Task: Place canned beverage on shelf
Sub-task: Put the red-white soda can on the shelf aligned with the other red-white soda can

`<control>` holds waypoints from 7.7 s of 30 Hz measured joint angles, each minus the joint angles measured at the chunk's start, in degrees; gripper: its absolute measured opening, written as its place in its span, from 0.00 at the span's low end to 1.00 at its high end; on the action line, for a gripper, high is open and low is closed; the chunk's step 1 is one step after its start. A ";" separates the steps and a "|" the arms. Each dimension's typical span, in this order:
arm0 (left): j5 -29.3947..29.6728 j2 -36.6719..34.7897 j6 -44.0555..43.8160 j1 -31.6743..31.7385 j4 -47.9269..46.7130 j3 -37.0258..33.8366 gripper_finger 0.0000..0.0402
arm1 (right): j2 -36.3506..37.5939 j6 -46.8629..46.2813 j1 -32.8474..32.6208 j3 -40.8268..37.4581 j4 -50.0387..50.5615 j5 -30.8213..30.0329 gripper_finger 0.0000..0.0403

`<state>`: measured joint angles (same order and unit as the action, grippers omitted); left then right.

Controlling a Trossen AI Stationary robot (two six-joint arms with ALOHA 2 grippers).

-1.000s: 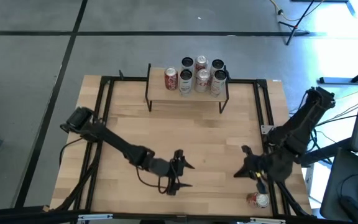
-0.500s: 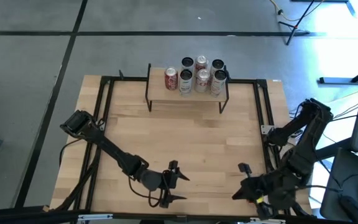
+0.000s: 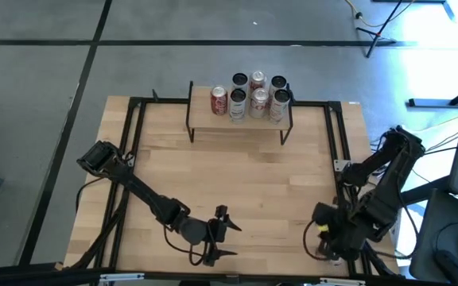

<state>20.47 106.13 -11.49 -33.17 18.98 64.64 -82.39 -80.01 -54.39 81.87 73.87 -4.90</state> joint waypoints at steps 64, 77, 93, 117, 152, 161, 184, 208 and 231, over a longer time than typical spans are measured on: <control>2.18 -0.04 -1.19 0.10 -2.32 0.02 0.82 | -14.74 12.78 0.49 -7.71 -13.37 0.44 0.67; 4.84 5.46 -8.68 -0.39 -7.79 0.02 0.82 | -14.71 49.04 21.91 0.13 -14.10 -7.19 0.67; 3.98 8.94 -1.90 2.09 0.21 0.04 0.82 | -21.05 70.86 45.35 0.94 -13.89 5.49 0.67; 3.63 8.98 -4.46 2.80 2.90 0.02 0.82 | -21.86 73.77 45.72 2.50 -8.47 7.56 0.81; 30.41 5.07 -0.38 11.81 4.66 3.90 0.82 | 36.70 68.18 36.02 -57.92 -64.17 -24.09 0.77; 20.18 6.66 -5.58 17.70 3.02 4.44 0.82 | 36.70 69.48 36.04 -57.90 -64.42 -25.06 0.77; 16.59 13.49 -6.21 18.68 5.22 4.42 0.81 | 36.68 69.18 36.04 -57.90 -64.83 -25.09 0.77; 22.25 -5.16 -1.26 14.12 -12.65 4.42 0.65 | 36.37 65.48 36.04 -57.92 -64.01 -22.52 0.77; 26.76 -19.39 -4.74 39.41 -36.52 4.42 0.68 | 36.37 61.81 36.04 -57.99 -62.88 -22.51 0.77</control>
<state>47.23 86.74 -16.23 6.25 -17.53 69.06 -46.02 -18.20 -18.35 23.88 10.98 -27.42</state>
